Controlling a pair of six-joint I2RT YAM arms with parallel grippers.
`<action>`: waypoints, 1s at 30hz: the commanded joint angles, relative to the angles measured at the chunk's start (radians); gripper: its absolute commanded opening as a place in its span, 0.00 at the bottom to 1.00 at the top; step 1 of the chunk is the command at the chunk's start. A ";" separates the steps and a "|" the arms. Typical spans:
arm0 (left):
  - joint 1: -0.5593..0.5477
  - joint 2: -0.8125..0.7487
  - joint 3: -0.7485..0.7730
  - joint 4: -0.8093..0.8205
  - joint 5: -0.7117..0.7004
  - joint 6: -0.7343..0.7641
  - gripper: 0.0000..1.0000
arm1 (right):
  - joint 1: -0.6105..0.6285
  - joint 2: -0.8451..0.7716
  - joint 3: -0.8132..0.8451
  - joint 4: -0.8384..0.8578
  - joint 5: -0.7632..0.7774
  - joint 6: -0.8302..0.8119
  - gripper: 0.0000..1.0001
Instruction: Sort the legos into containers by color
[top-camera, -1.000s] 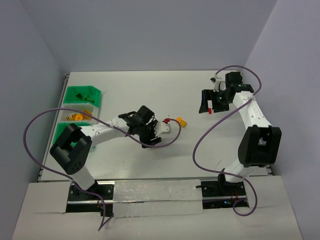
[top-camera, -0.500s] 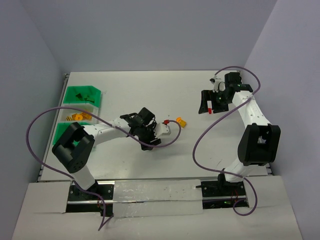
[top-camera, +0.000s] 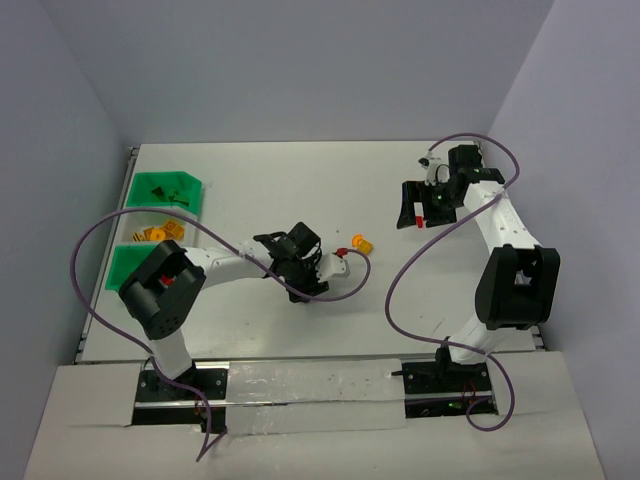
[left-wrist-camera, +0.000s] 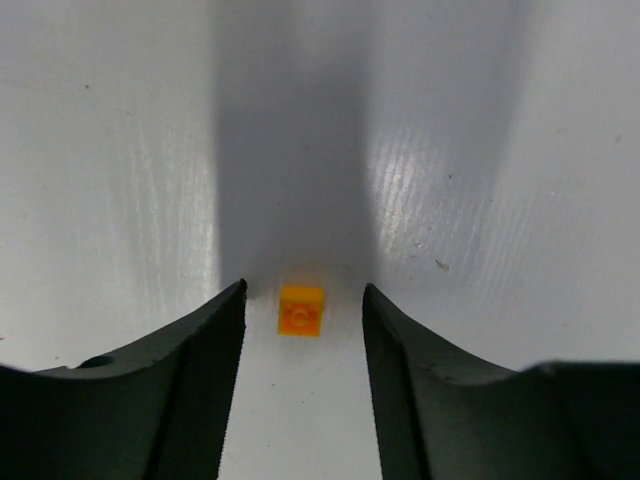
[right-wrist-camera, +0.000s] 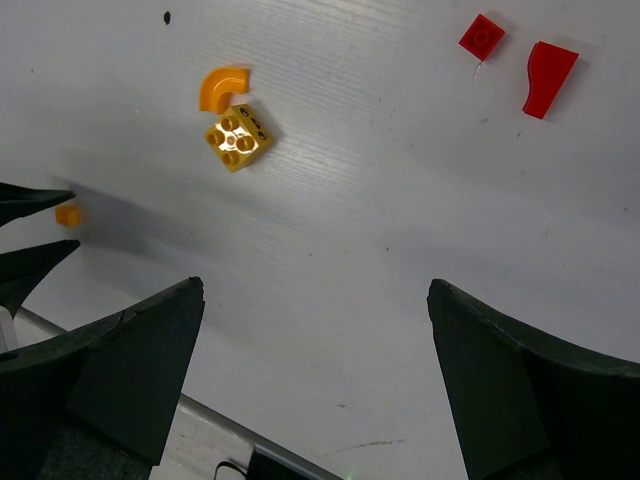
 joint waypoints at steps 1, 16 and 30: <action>-0.006 0.027 0.002 0.021 -0.014 -0.006 0.53 | -0.012 -0.001 0.010 -0.014 -0.006 -0.020 1.00; 0.000 -0.019 -0.038 -0.033 -0.015 -0.009 0.14 | -0.015 0.007 0.015 -0.016 -0.012 -0.016 1.00; 0.335 -0.123 0.225 -0.248 0.090 -0.031 0.02 | -0.015 0.011 0.020 -0.016 -0.036 -0.010 1.00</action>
